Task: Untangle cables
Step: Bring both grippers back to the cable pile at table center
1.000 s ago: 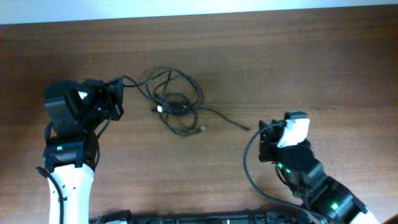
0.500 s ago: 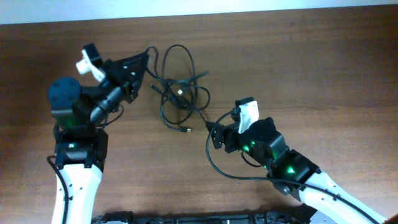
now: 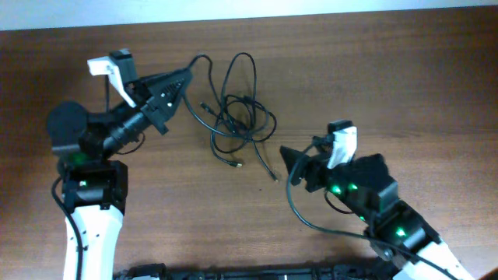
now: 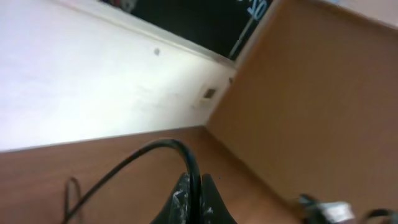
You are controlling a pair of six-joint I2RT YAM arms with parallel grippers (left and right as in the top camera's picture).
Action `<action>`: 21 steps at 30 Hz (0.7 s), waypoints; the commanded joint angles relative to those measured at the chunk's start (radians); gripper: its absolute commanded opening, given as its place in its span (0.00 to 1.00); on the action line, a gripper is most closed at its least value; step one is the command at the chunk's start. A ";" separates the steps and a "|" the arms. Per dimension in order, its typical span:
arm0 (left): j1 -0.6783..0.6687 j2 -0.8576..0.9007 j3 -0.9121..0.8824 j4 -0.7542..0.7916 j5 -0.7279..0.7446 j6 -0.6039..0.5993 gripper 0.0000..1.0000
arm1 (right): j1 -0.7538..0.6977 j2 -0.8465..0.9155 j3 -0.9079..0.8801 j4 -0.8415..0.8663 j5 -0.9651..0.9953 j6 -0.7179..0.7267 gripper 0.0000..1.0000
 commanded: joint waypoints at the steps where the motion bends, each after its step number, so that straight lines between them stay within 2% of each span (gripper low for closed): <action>1: 0.013 -0.008 0.017 -0.071 -0.003 0.204 0.00 | -0.044 -0.081 0.002 -0.029 -0.008 -0.006 0.90; 5: 0.007 -0.005 0.017 -0.335 0.011 0.243 0.00 | -0.068 -0.075 0.002 -0.019 -0.009 -0.006 0.93; 8: -0.051 -0.005 0.017 -0.466 0.132 0.492 0.00 | -0.074 -0.006 0.002 0.019 -0.011 -0.006 0.95; 13: -0.198 -0.007 0.017 -0.597 0.184 0.701 0.00 | -0.073 0.182 0.002 0.205 -0.134 -0.006 0.96; 17: -0.229 -0.032 0.018 -0.629 0.184 0.716 0.00 | -0.072 0.406 0.002 0.439 -0.281 -0.006 0.96; 21: -0.179 -0.114 0.030 -0.627 0.146 0.694 0.00 | -0.072 0.622 0.002 0.644 -0.397 -0.008 0.97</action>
